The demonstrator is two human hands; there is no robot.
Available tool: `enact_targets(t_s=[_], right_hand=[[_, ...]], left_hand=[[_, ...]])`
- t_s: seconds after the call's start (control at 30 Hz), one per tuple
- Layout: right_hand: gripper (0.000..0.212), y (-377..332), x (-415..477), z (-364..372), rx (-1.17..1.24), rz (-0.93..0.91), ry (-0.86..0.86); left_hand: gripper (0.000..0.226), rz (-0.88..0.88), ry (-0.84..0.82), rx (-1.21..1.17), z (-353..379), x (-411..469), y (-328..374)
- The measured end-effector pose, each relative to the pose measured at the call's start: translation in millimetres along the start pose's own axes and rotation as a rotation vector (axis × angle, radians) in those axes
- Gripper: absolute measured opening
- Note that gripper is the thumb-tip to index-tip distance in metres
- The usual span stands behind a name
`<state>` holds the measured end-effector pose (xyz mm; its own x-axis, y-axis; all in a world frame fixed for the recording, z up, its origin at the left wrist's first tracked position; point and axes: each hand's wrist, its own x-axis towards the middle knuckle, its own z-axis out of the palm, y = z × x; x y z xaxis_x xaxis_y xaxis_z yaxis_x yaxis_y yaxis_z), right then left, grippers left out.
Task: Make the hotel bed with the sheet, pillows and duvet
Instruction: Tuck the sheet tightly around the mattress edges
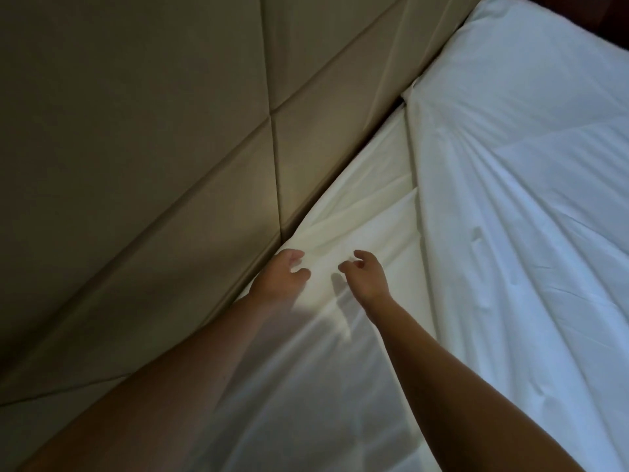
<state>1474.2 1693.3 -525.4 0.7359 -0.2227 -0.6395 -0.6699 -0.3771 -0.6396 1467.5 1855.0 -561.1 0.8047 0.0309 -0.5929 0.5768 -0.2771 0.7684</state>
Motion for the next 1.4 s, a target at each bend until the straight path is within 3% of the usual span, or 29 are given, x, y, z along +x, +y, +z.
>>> enact_targets(t_s=[0.1, 0.2, 0.27, 0.4, 0.57, 0.67, 0.73, 0.8, 0.87, 0.9, 0.97, 1.0, 1.1, 1.27, 1.4], right_hand=[[0.041, -6, 40, -1, -0.055, 0.043, 0.042], [0.072, -8, 77, -5, -0.065, 0.117, 0.055], [0.079, -9, 94, -9, -0.015, 0.175, 0.039], [0.055, -7, 110, -16, 0.045, 0.217, -0.004], [0.018, -5, 115, -19, -0.005, 0.163, 0.076], [0.032, -4, 101, -16, 0.156, 0.098, 0.145], [0.037, -6, 88, -17, 0.304, 0.063, 0.188], [0.032, -13, 76, -22, 0.505, 0.082, 0.156], [0.026, -25, 67, -22, 0.726, 0.143, 0.038], [0.025, -31, 63, -20, 0.814, 0.175, -0.016], [0.021, -42, 55, -12, 0.858, 0.196, -0.057], [0.019, -47, 50, -9, 0.816, 0.178, -0.069], [0.018, -55, 31, -3, 0.549, 0.069, -0.086], [0.019, -37, -9, 14, 0.162, -0.074, -0.113], [0.019, -43, -25, 17, 0.167, -0.145, -0.076]], left_hand=[[0.057, 0.032, -0.034, 0.061, 6, 34, 3], [0.079, 0.102, -0.103, 0.327, 11, 64, 13], [0.085, 0.126, -0.053, 0.534, 18, 80, 12], [0.087, 0.156, 0.101, 0.79, 32, 85, 20], [0.055, 0.235, 0.124, 1.087, 37, 77, 34], [0.037, 0.364, 0.151, 0.957, 40, 67, 35], [0.026, 0.289, 0.043, 0.636, 41, 60, 37], [0.042, 0.076, -0.19, 0.334, 43, 49, 45], [0.066, -0.03, -0.373, 0.268, 47, 37, 51], [0.062, -0.027, -0.406, 0.267, 51, 33, 51], [0.036, -0.022, -0.296, 0.254, 53, 26, 50], [0.03, -0.043, -0.159, 0.204, 50, 22, 50], [0.031, -0.119, 0.277, -0.008, 27, 15, 32], [0.033, -0.083, 0.559, 0.101, 3, -16, 16], [0.027, 0.028, 0.701, 0.072, -18, -33, 36]])
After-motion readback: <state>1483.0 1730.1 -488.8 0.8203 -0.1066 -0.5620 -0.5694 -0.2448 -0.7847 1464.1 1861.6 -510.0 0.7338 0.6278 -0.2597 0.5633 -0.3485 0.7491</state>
